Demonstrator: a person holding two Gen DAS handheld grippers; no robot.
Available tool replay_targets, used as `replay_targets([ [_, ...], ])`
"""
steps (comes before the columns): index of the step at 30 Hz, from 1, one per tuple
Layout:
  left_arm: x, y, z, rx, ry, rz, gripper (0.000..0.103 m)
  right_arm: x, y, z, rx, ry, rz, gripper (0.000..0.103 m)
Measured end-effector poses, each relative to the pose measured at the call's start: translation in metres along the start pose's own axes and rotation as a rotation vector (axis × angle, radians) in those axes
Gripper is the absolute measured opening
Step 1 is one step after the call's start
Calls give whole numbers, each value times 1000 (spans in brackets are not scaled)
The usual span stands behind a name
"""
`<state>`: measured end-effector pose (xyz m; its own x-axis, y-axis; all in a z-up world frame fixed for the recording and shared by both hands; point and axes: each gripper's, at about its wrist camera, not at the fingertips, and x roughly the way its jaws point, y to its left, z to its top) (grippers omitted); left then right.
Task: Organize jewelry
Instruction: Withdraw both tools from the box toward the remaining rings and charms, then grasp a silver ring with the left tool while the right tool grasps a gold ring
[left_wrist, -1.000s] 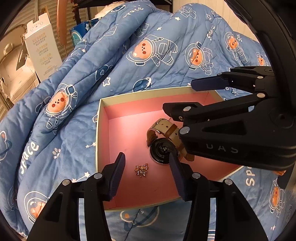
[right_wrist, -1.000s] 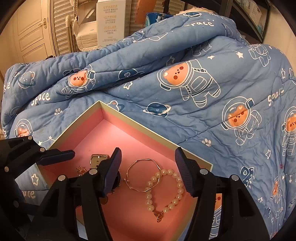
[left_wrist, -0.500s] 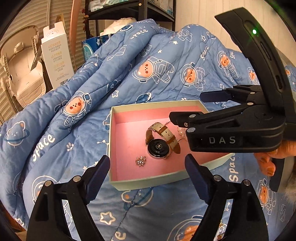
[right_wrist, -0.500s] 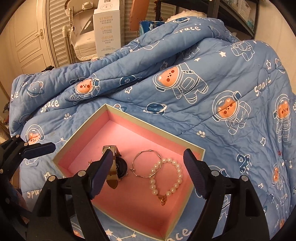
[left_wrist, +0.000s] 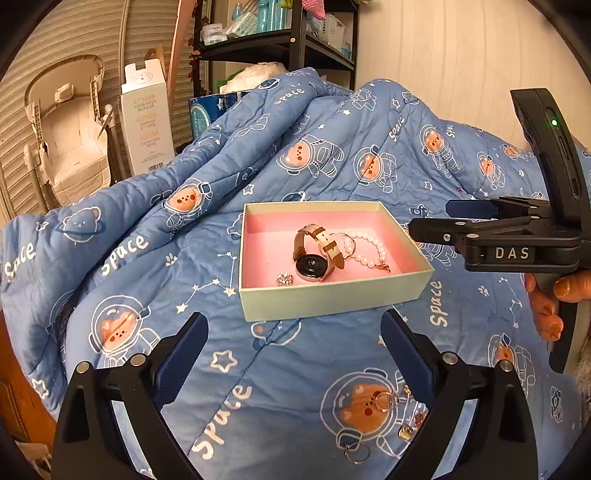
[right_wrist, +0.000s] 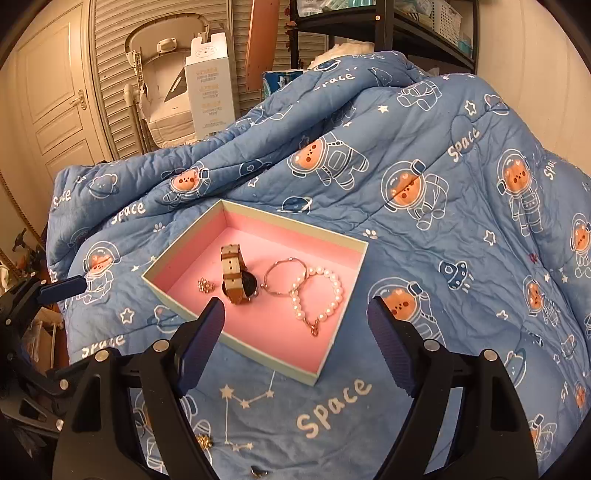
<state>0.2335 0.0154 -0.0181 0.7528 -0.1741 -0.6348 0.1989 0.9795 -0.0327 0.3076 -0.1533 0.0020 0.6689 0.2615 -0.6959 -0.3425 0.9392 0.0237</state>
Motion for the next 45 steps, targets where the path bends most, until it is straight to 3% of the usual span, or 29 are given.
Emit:
replay_targets([
  [9, -20, -10, -37, 30, 8, 15, 93, -23, 8, -51, -39, -1, -18, 79],
  [19, -27, -26, -81, 28, 44, -36, 90, -42, 20, -105, -100, 3, 27, 79],
  [29, -22, -35, -105, 29, 87, -72, 62, -45, 40, -146, -131, 63, 162, 58],
  [32, -17, -32, -105, 16, 89, -65, 58, -41, 51, -150, -149, 78, 216, 50],
  [45, 5, -37, -99, 54, 94, -82, 37, -10, 62, -145, -192, 118, 242, 39],
])
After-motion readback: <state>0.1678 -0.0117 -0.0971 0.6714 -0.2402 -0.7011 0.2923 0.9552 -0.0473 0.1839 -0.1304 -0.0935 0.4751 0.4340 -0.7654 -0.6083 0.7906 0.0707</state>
